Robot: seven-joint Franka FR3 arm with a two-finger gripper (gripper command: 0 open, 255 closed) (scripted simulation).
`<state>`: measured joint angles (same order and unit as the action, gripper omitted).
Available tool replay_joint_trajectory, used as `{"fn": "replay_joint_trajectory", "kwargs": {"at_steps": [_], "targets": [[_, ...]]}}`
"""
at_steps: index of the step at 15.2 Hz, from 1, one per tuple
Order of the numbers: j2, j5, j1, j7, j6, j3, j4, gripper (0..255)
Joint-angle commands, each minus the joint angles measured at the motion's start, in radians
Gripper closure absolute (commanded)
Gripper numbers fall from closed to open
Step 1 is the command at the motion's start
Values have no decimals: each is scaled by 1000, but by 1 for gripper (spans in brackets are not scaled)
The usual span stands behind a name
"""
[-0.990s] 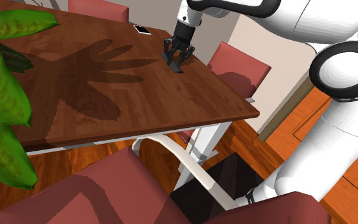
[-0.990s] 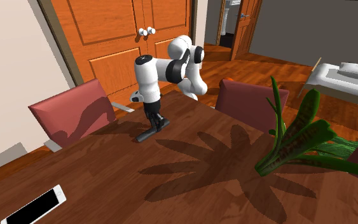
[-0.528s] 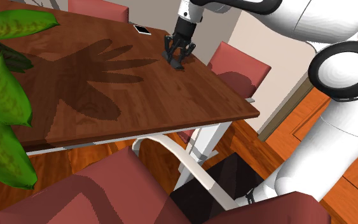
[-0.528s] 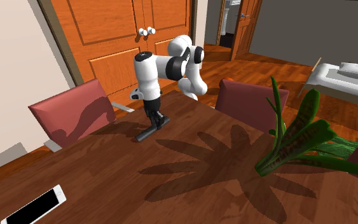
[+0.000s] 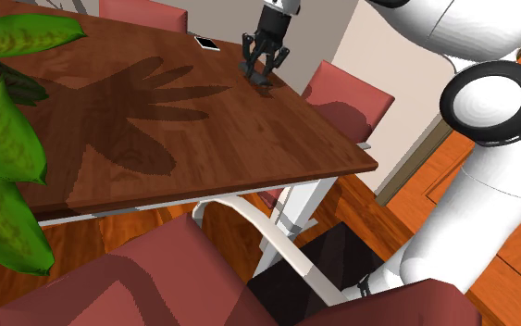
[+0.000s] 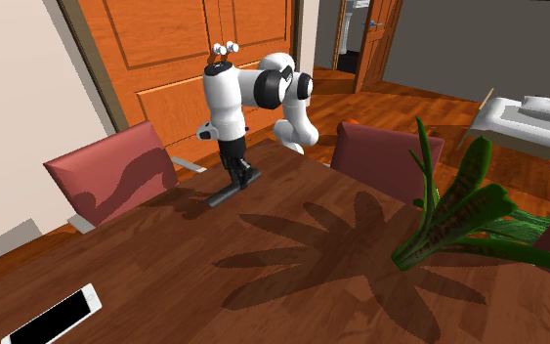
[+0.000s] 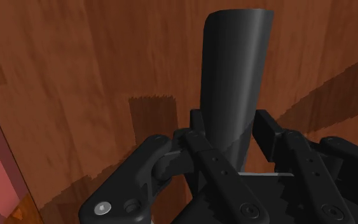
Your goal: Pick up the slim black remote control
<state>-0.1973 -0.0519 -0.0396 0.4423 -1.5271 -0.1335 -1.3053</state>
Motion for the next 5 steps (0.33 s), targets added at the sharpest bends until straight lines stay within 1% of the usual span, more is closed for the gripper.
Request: {"fn": "replay_joint_trajectory", "kwargs": {"at_steps": [1,3,5], "targets": [[-11,1,0,1,34,0,45,255],[-26,3,-2,4,68,0,94,255],[-28,3,-2,5,71,0,98,255]]}}
